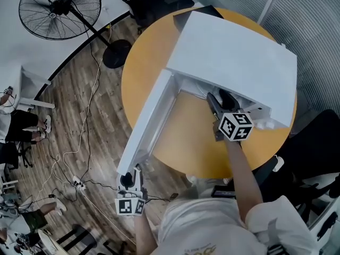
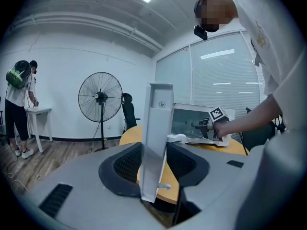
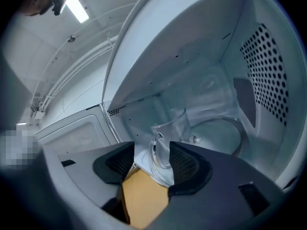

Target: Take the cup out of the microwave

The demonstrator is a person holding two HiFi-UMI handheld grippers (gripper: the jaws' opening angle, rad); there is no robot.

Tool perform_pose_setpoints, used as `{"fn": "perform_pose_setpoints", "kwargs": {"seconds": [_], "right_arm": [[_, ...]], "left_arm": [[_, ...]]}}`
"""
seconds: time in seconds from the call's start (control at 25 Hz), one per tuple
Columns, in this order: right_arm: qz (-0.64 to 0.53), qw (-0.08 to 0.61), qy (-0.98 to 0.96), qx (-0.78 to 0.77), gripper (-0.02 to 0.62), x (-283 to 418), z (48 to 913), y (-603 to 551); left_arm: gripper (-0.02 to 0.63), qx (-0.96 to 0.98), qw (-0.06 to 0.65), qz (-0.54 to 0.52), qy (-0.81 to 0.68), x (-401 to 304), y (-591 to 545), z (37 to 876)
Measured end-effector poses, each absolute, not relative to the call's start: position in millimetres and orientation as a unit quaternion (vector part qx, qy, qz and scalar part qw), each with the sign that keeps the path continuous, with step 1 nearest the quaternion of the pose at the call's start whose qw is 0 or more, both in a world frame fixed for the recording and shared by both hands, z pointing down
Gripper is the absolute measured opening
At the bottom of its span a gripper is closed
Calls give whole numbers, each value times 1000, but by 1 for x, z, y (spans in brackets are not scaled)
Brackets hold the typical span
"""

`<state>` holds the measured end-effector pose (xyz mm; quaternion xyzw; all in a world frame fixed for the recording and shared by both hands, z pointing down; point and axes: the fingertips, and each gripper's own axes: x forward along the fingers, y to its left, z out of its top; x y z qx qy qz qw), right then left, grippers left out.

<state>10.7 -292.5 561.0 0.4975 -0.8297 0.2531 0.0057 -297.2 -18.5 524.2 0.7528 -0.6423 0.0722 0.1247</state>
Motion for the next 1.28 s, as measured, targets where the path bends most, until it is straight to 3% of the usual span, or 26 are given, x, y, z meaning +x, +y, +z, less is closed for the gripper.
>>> {"fn": "perform_pose_setpoints", "kwargs": {"seconds": [0.96, 1.28], "right_arm": [[267, 19, -859, 436, 87, -6, 570, -309], [269, 27, -866, 421, 66, -11, 571, -313]], "left_arm": [[181, 741, 133, 67, -655, -301, -20, 530], [181, 740, 135, 71, -655, -301, -21, 529]]}}
